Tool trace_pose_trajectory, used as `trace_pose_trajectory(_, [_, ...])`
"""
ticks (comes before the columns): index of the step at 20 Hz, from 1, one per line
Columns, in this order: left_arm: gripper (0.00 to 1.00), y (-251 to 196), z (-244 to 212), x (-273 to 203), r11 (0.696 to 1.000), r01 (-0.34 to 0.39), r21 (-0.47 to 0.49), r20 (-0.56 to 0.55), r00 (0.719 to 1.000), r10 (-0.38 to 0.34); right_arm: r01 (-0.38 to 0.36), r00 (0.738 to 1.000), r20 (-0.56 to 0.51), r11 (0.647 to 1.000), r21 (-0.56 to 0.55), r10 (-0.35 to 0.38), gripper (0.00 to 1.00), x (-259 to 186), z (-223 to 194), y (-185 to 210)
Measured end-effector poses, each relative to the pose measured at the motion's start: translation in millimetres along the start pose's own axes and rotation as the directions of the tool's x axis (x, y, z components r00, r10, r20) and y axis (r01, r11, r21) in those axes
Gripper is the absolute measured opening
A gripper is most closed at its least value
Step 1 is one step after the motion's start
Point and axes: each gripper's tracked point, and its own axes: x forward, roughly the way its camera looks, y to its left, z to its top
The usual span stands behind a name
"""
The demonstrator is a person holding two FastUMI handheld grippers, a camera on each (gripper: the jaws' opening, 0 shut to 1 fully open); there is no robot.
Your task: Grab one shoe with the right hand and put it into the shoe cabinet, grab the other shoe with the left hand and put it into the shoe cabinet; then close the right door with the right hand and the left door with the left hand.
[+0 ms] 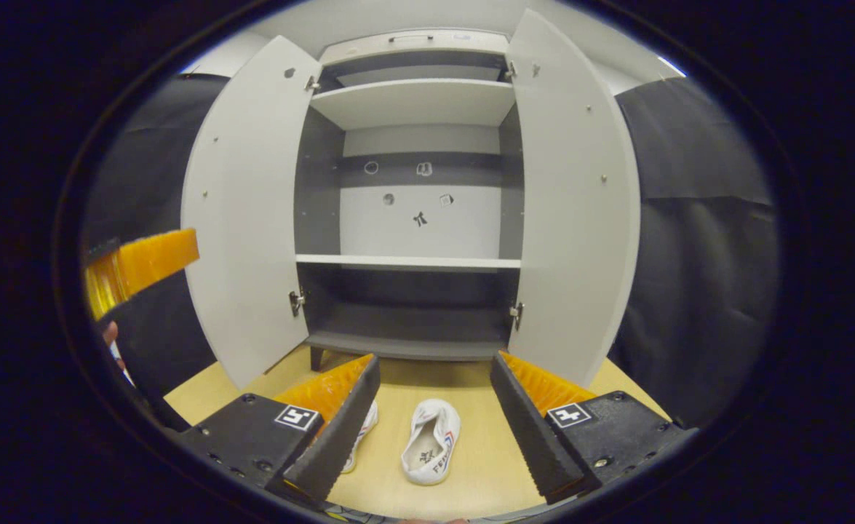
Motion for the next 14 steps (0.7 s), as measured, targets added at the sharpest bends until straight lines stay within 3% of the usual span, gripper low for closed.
trace_pose_trajectory(6, [0.94, 4, -8, 5, 1.000, 0.004, 0.001, -0.009, 1.000, -0.004, -0.072, 0.982, -0.170, 0.997, 0.038, 0.078, 0.99, 52, -77, 30])
trace_pose_trajectory(7, [0.94, 5, -10, 6, 1.000, 0.004, -0.001, -0.012, 1.000, -0.004, -0.083, 0.976, -0.197, 0.996, 0.040, 0.089, 0.94, 59, -90, 33])
trace_pose_trajectory(8, [0.94, 7, -13, 7, 1.000, 0.002, 0.000, -0.018, 1.000, -0.002, -0.088, 0.969, -0.227, 0.995, 0.041, 0.095, 0.99, 67, -104, 36])
trace_pose_trajectory(14, [0.94, 23, -23, 16, 1.000, -0.023, 0.003, -0.042, 0.999, 0.023, -0.076, 0.929, -0.357, 0.995, 0.071, 0.096, 0.94, 94, -161, 38])
